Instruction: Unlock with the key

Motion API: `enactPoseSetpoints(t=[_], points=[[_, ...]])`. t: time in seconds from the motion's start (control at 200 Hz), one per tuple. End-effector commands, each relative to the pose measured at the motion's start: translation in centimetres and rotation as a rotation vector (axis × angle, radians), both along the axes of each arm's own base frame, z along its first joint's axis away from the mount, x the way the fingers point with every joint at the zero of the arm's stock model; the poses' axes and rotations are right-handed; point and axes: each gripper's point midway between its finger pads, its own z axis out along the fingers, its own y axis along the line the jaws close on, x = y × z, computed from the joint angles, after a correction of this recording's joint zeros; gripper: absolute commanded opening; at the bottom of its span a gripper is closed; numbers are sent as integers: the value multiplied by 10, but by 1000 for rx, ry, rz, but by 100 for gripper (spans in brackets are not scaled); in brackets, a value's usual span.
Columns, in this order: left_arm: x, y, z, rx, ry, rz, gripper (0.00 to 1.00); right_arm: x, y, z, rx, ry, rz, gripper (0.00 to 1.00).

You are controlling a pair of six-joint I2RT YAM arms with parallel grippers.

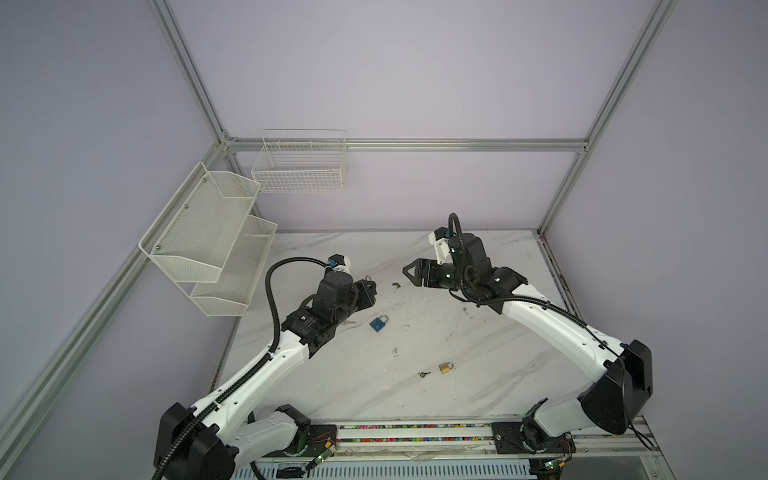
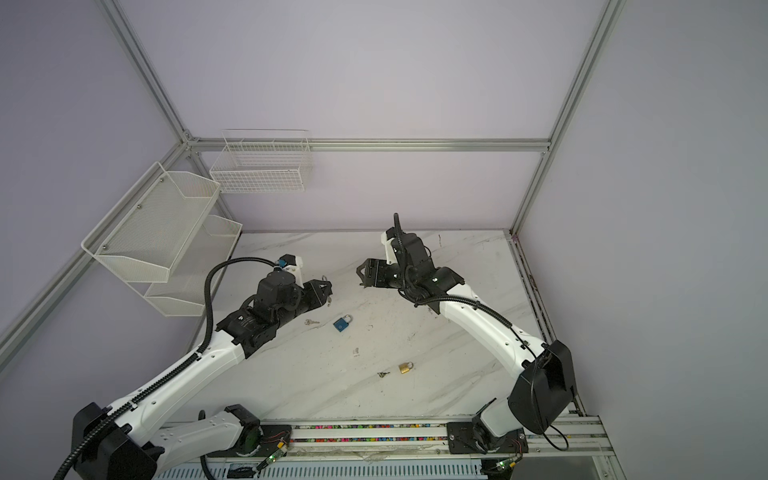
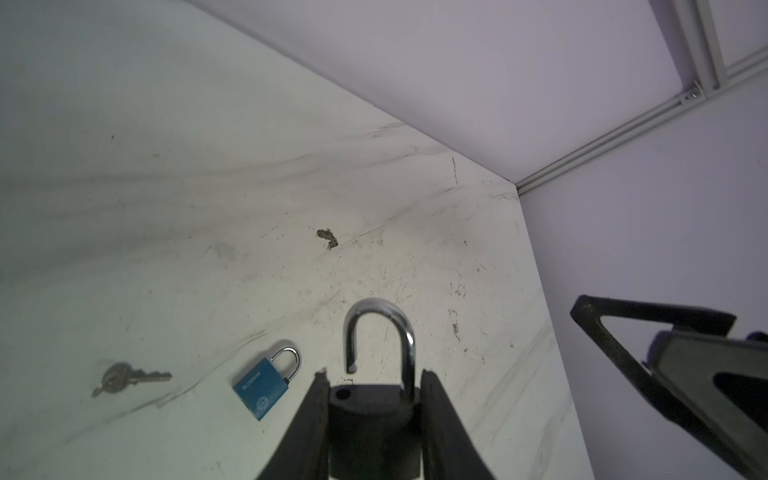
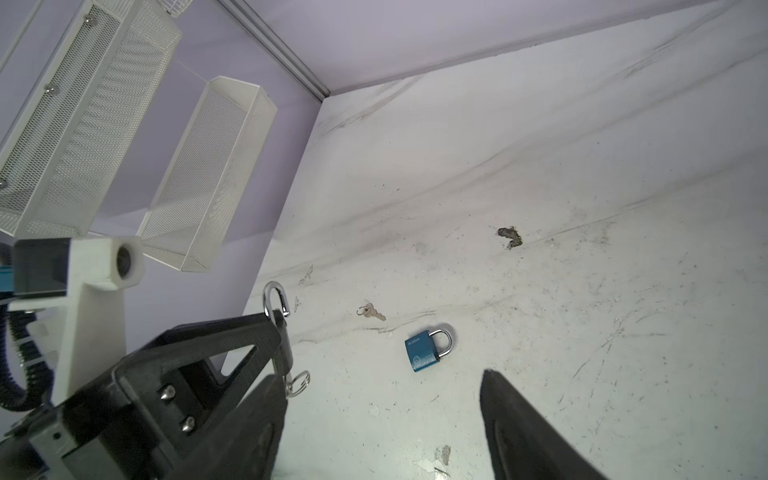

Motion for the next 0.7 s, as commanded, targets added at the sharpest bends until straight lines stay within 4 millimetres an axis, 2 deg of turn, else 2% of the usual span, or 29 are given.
enactPoseSetpoints(t=[0.0, 0.165, 0.33, 0.57, 0.695], points=[[-2, -18, 22, 121, -303, -173, 0, -8, -9, -9, -131, 32, 42, 77], [-3, -26, 11, 230, -453, -233, 0, -10, -6, -3, -209, 12, 69, 77], [-9, -40, 7, 297, -597, -293, 0, -16, 11, -14, -284, 37, 104, 77], [-11, -50, -1, 334, -623, -317, 0, -12, 28, -19, -308, 59, 109, 77], [-12, -52, -2, 346, -626, -320, 0, -2, 24, -30, -387, 67, 65, 77]])
